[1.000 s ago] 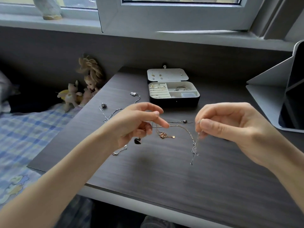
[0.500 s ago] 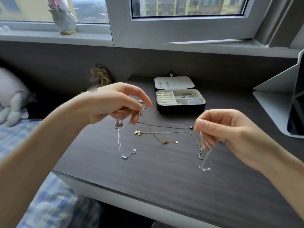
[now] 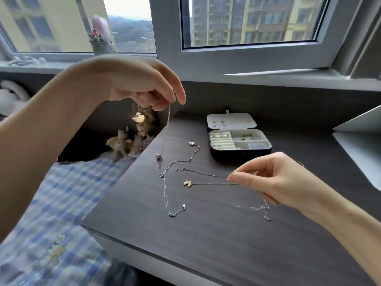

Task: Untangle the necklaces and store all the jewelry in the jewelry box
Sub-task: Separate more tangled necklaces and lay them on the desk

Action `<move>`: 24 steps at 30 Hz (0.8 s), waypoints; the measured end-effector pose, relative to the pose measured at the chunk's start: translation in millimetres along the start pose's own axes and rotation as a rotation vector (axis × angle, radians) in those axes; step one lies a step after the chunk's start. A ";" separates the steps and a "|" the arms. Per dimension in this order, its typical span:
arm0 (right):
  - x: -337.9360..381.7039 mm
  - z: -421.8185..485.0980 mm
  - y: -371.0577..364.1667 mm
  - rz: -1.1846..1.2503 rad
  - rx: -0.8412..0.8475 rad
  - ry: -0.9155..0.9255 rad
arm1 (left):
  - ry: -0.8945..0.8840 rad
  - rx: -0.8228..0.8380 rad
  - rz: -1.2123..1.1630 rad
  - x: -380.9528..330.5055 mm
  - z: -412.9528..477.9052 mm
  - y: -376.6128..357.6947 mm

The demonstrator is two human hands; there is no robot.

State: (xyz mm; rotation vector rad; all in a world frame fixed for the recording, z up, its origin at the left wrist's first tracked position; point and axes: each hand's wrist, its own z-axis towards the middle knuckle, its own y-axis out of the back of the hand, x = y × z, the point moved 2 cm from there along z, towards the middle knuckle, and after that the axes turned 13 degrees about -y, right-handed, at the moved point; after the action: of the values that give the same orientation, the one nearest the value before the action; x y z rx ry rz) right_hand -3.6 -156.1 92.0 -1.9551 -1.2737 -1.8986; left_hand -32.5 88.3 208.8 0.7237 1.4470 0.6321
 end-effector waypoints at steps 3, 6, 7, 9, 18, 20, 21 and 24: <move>1.0 4.9 -1.8 -0.005 0.018 -0.015 | 0.047 -0.011 0.071 4.5 16.2 12.3; -0.5 9.2 -1.9 -0.023 0.028 -0.028 | 0.096 -0.003 0.094 14.8 34.9 19.9; -1.4 10.3 -1.8 -0.031 0.032 -0.030 | 0.107 0.006 0.098 18.2 41.5 20.9; -3.2 12.0 -1.1 -0.039 0.035 -0.032 | 0.125 0.014 0.108 24.4 55.4 21.6; -9.6 15.6 2.2 -0.035 0.015 -0.027 | 0.153 -0.127 0.113 48.3 109.9 29.2; -12.1 17.6 1.1 -0.021 0.036 -0.030 | 0.144 -0.169 0.101 56.0 116.0 29.3; -14.1 19.3 1.0 -0.013 0.040 -0.038 | 0.143 -0.184 0.093 61.3 118.0 27.5; -17.5 23.4 -1.5 0.000 0.041 -0.041 | 0.171 -0.148 0.099 81.8 117.8 10.1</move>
State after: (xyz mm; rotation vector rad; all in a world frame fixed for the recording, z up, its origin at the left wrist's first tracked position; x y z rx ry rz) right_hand 15.9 -148.8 71.4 -1.9837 -1.3129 -1.8270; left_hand 88.6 150.5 162.4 0.6398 1.5089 0.8868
